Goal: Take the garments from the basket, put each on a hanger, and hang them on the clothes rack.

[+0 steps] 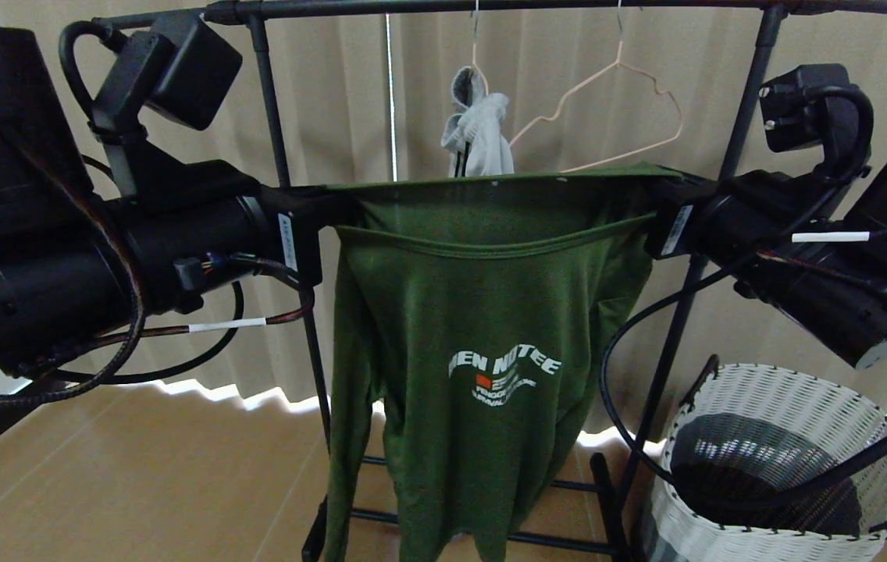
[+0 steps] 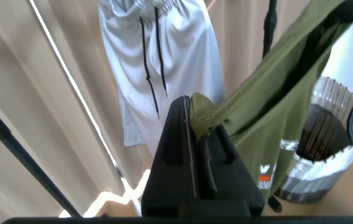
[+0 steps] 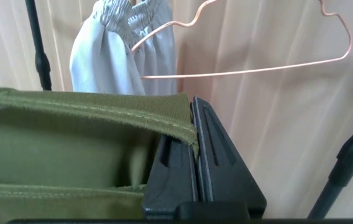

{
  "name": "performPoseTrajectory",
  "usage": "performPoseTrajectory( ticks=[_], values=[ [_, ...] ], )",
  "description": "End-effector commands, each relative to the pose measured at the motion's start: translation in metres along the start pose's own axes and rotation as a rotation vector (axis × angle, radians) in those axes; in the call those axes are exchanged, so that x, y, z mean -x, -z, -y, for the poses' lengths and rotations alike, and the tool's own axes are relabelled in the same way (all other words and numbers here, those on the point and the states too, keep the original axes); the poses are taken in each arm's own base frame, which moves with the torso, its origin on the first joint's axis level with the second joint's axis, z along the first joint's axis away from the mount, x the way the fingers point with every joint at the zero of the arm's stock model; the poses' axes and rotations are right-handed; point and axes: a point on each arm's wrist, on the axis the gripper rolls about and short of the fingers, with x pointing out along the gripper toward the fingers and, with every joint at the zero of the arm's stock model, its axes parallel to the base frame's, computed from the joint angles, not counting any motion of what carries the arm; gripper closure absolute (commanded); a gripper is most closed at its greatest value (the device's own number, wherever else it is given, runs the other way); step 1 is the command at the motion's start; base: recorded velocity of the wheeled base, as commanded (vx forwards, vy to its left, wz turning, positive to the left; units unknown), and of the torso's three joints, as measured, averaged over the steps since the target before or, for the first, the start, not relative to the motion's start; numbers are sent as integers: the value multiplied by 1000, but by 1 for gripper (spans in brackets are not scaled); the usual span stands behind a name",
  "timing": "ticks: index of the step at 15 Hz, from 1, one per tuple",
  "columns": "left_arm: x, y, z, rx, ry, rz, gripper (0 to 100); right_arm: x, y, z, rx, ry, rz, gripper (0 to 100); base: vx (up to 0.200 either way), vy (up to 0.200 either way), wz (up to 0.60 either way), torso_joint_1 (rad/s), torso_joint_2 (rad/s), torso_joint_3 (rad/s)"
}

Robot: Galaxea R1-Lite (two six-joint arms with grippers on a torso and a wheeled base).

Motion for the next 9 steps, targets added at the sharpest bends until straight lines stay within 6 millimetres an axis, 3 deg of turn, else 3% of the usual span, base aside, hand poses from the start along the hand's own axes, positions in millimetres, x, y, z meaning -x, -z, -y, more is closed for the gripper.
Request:
performPoseTrajectory(
  ticks=[1,5,9],
  values=[
    [1,1,0,0,3,-4,100,2,-3,0,-2,0,9,100,0,0,0,0,0,0],
    [0,2,0,-2,3,-7,100,5,-4,1,-3,2,12,100,0,0,0,0,0,0],
    [-5,3,0,0,0,-9,100,27,-13,7,-6,1,30,100,0,0,0,0,0,0]
  ],
)
